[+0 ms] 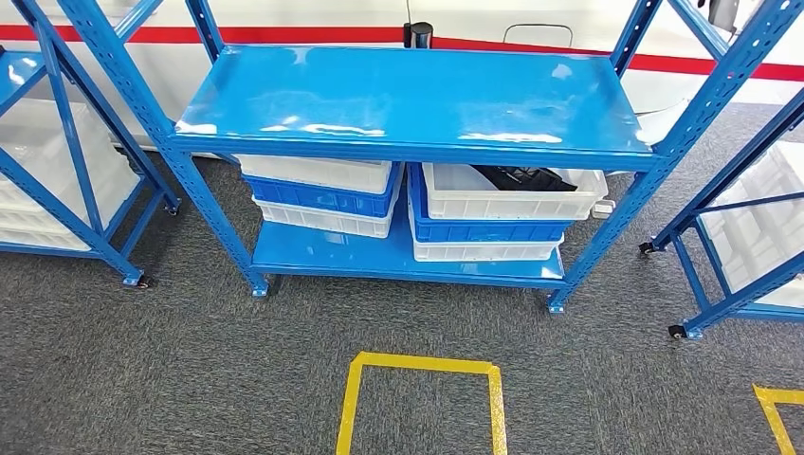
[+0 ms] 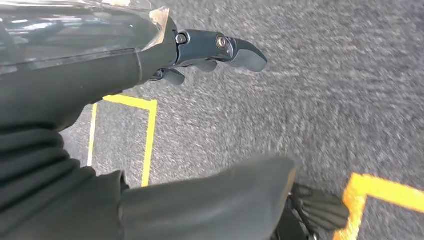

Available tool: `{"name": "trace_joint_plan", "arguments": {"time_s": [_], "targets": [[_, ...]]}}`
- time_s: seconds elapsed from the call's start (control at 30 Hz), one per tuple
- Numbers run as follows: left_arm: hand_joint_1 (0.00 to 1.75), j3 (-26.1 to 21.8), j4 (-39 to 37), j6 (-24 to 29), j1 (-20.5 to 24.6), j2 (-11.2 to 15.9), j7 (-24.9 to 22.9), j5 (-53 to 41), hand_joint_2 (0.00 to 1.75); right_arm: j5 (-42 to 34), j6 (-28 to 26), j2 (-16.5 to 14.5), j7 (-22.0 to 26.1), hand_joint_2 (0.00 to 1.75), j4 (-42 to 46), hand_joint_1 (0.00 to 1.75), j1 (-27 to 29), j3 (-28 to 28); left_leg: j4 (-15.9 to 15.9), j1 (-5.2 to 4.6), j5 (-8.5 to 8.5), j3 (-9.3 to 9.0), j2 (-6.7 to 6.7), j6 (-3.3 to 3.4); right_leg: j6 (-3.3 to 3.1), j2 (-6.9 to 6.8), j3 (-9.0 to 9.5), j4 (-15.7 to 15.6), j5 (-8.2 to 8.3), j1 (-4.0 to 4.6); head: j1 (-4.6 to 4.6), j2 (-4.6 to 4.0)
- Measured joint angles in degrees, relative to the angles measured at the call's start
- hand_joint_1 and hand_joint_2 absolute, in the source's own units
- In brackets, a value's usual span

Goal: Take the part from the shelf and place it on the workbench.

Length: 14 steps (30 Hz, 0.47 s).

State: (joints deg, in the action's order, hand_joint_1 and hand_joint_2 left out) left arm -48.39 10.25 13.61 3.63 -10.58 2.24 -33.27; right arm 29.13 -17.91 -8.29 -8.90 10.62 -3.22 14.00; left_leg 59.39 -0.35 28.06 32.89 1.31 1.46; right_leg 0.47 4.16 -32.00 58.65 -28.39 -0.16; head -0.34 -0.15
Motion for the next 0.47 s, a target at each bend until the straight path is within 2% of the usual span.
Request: {"name": "trace_joint_plan", "arguments": {"time_s": [0.1, 0.27, 0.4, 0.47], "targets": [[0.00, 1.3, 0.3, 0.4, -0.4, 0.3, -0.5, 0.7, 1.75, -1.6, -0.3, 0.1, -0.1, 1.75, 0.2, 0.00, 0.4, 0.5, 0.0, 0.02, 0.00, -0.01, 0.00, 0.00, 0.00, 0.00, 0.01, 0.0, 0.00, 0.02, 0.00, 0.00], [0.00, 7.8, 1.7, -1.4, -1.9, 1.6, -0.7, 5.3, 1.75, -5.7, 1.9, 1.1, 0.8, 1.75, 1.3, 0.00, 2.2, -0.2, 0.0, 0.12, 0.00, -0.02, 0.01, 0.00, -0.01, -0.01, 0.01, 0.0, 0.00, 0.08, -0.01, 0.00], [0.00, 13.0, 3.0, -3.0, -3.1, 2.8, -0.9, 9.2, 1.75, -9.0, 4.1, 1.9, 1.8, 0.00, 2.4, 0.00, 3.4, -1.5, -0.1, 0.21, 0.01, -0.02, 0.01, -0.01, -0.02, -0.01, 0.00, 0.0, -0.01, 0.15, -0.01, 0.00], [0.00, 15.2, 3.6, -3.7, -3.7, 3.3, -0.9, 10.8, 1.75, -10.3, 4.9, 2.3, 2.3, 0.00, 2.9, 0.00, 3.8, -2.1, -0.1, 0.21, 0.01, -0.02, 0.01, -0.01, -0.02, -0.01, 0.00, 0.0, -0.01, 0.16, -0.01, 0.00]]}}
